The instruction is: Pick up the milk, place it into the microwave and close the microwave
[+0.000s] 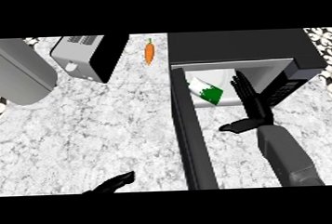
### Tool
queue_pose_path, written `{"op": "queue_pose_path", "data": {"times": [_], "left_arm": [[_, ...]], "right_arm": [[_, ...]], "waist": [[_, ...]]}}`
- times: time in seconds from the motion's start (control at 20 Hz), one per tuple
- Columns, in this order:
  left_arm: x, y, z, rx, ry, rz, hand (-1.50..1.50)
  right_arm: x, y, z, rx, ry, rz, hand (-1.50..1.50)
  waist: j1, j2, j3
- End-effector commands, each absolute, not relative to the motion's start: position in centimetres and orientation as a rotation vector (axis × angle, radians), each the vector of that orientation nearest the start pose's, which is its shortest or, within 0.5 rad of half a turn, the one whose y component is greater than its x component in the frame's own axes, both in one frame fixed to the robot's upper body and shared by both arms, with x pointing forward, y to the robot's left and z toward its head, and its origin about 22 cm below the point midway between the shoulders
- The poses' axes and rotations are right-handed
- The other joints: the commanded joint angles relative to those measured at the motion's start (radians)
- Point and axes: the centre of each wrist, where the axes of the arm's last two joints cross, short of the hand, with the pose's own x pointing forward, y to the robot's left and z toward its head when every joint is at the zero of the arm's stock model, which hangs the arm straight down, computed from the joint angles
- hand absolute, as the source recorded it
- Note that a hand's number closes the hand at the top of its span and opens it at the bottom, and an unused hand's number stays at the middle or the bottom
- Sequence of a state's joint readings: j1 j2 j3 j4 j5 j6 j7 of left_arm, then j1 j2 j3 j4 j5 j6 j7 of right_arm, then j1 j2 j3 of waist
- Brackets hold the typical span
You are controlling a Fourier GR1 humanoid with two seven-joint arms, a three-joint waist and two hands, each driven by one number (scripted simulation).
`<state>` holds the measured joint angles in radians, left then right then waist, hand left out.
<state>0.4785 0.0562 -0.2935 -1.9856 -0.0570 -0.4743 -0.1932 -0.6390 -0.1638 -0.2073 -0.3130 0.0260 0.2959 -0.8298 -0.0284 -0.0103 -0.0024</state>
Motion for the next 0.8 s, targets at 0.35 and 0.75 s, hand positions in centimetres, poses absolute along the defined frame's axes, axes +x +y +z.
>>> {"op": "queue_pose_path", "data": {"times": [0.35, 0.75], "left_arm": [[16.8, 17.7, 0.5, -0.458, -1.638, -0.535, 1.5], [19.9, 12.3, -1.3, -0.459, -1.639, -0.733, 1.5]], "right_arm": [[23.7, -34.8, -11.8, 0.14, -1.715, 0.094, -1.5], [13.8, -40.3, -10.7, 0.097, -1.739, 0.037, -1.5]], "waist": [[-0.016, -0.002, -0.001], [-0.017, 0.006, 0.0]]}}
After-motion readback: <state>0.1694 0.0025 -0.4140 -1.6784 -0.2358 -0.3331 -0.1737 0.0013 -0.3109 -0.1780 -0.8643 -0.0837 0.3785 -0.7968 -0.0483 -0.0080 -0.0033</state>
